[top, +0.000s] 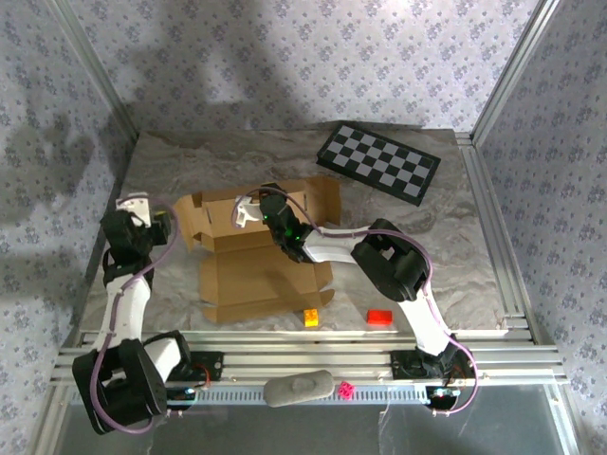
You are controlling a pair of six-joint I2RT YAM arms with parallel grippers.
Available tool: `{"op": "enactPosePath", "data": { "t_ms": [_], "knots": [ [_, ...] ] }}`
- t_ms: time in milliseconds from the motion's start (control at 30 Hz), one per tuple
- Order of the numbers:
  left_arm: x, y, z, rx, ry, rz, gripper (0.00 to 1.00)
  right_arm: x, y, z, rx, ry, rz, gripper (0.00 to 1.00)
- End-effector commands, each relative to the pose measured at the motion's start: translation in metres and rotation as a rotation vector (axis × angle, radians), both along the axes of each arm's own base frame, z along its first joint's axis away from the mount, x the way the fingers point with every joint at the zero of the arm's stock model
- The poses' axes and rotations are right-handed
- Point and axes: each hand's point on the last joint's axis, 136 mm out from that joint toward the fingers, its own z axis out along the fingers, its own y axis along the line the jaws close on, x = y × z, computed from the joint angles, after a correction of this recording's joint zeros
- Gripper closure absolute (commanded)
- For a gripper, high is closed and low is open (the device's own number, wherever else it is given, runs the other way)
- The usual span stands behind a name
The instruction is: Fold the paper box
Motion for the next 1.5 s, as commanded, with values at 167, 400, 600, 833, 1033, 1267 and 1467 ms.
{"op": "enactPosePath", "data": {
  "t_ms": [167, 400, 600, 833, 1033, 1267, 1467],
  "knots": [
    [0.038, 0.035, -0.008, -0.166, 0.147, 0.195, 0.45, 0.005, 0.001, 0.005, 0.043, 0.007, -0.012, 1.00],
    [0.062, -0.002, 0.057, -0.349, 0.071, 0.112, 0.37, 0.009, -0.001, 0.006, 0.041, 0.001, -0.020, 1.00],
    [0.063, -0.035, 0.055, -0.146, 0.185, -0.046, 0.35, 0.013, -0.001, 0.012, 0.059, 0.004, -0.035, 1.00],
    [0.051, -0.079, 0.097, -0.416, 0.134, 0.071, 0.34, 0.013, -0.003, 0.009, 0.057, 0.023, -0.040, 1.00],
    [0.014, -0.119, 0.117, -0.863, 0.102, 0.367, 0.44, 0.014, -0.003, 0.008, 0.057, 0.023, -0.041, 1.00],
    [0.005, -0.166, 0.081, -1.181, 0.201, 0.597, 0.39, 0.013, 0.000, 0.011, 0.070, 0.020, -0.043, 1.00],
    [0.029, -0.159, 0.069, -1.324, 0.029, 0.680, 0.35, 0.011, -0.002, 0.012, 0.077, 0.020, -0.045, 1.00]
  ]
}}
